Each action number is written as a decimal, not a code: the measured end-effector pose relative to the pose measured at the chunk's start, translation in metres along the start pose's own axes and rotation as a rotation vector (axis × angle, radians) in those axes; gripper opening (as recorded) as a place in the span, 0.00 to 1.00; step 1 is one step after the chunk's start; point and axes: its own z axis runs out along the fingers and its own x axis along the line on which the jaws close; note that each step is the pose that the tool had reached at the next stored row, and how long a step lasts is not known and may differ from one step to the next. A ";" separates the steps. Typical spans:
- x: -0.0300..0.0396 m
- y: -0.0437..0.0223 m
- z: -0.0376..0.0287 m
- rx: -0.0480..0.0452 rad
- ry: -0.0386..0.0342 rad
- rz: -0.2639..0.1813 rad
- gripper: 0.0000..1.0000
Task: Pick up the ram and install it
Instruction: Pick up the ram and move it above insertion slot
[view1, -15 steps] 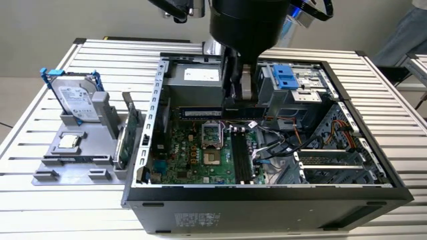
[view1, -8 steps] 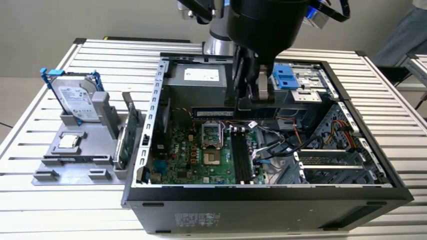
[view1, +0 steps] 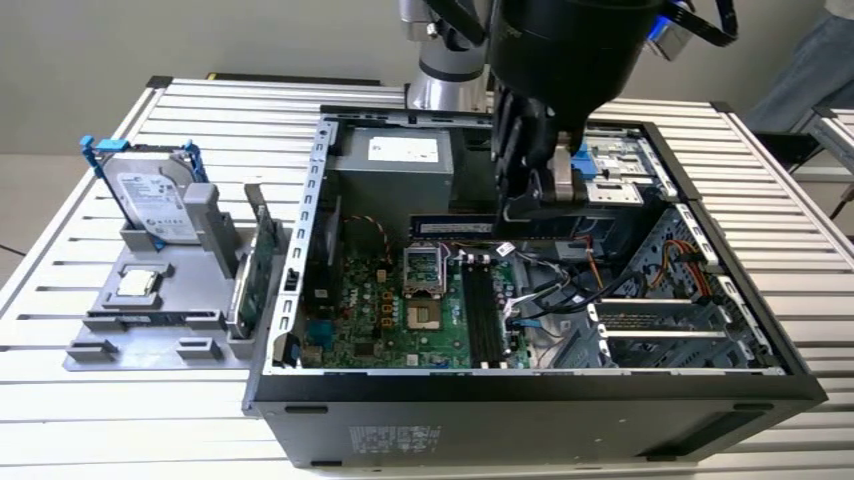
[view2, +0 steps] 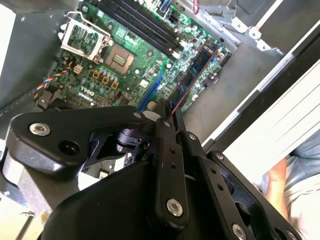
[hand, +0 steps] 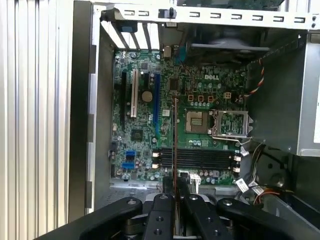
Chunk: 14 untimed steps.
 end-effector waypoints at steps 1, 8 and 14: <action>0.0001 -0.0025 -0.0001 -0.0003 0.0001 0.000 0.00; 0.0009 -0.0203 -0.0002 -0.0016 0.0000 0.002 0.00; 0.0011 -0.0315 -0.0004 -0.0017 0.0000 0.002 0.00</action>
